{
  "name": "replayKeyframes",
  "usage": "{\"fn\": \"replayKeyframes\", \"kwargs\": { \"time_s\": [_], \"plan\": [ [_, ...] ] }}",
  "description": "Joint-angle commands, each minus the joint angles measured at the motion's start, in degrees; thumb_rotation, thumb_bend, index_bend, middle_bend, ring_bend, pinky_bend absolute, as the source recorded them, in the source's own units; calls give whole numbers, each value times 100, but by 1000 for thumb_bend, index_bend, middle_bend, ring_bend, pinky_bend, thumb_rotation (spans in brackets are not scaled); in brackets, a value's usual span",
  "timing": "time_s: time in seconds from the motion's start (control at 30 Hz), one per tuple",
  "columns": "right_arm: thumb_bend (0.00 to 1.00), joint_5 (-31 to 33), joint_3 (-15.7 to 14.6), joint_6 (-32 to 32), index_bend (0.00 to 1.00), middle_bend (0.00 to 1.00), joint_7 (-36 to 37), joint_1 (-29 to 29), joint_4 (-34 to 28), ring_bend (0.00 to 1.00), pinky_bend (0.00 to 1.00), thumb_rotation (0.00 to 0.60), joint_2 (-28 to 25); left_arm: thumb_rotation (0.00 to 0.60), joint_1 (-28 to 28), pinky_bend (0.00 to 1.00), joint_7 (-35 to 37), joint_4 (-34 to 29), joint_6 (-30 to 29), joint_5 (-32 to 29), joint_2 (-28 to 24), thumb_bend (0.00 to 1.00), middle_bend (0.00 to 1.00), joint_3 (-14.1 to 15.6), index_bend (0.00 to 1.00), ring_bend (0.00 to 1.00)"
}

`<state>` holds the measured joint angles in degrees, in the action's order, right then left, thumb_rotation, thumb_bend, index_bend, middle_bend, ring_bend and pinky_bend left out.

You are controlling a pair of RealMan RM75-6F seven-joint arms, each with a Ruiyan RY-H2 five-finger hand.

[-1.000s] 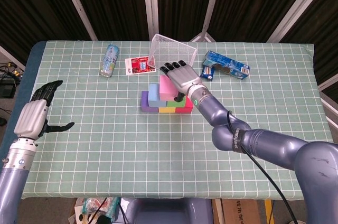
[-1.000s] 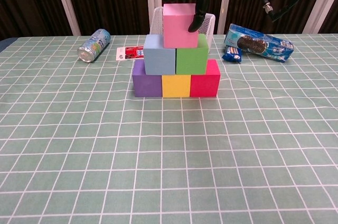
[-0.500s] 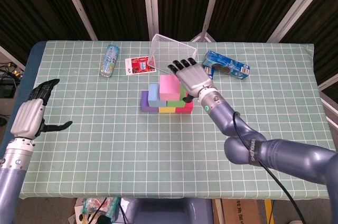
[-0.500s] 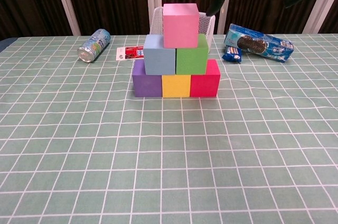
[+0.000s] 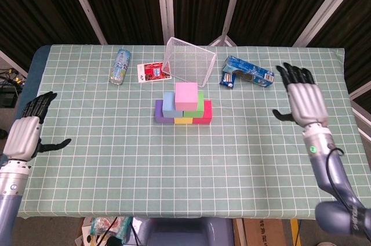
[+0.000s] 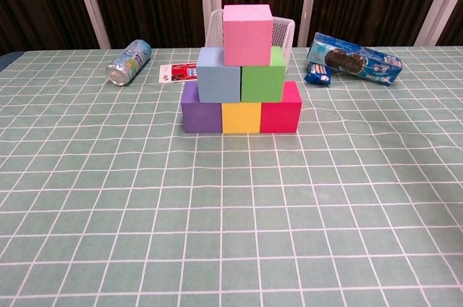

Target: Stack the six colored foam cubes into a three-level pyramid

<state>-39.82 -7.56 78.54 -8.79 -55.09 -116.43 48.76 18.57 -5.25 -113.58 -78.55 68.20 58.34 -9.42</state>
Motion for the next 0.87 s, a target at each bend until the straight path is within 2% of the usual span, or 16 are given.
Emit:
{"fn": "replayKeyframes", "kwargs": {
  "time_s": [0.03, 0.17, 0.37, 0.57, 0.87],
  "plan": [
    [250, -1253, -583, 887, 0, 0, 1001, 1582, 83, 0, 0, 600, 221, 600, -302, 47, 223, 347, -270, 240, 156, 95, 4, 230, 0, 0],
    [249, -1986, -854, 1334, 0, 0, 1217, 2473, 605, 0, 0, 600, 653, 600, -621, 44, 524, 816, -596, 580, 287, 89, 0, 428, 0, 0],
    [249, -2589, -927, 1577, 0, 0, 1329, 3314, 1461, 0, 0, 600, 1169, 600, -1022, 43, 971, 1419, -914, 926, 415, 82, 0, 679, 0, 0],
    [249, -3040, -698, 1752, 0, 0, 1178, 3700, 1943, 0, 0, 600, 1386, 600, -1272, 43, 1419, 1749, -1161, 1121, 440, 83, 0, 709, 0, 0],
    [249, -3355, -472, 1583, 0, 0, 1182, 3954, 1984, 0, 0, 600, 1367, 600, -1360, 43, 1175, 1836, -1077, 1112, 532, 82, 0, 741, 0, 0]
  ]
}}
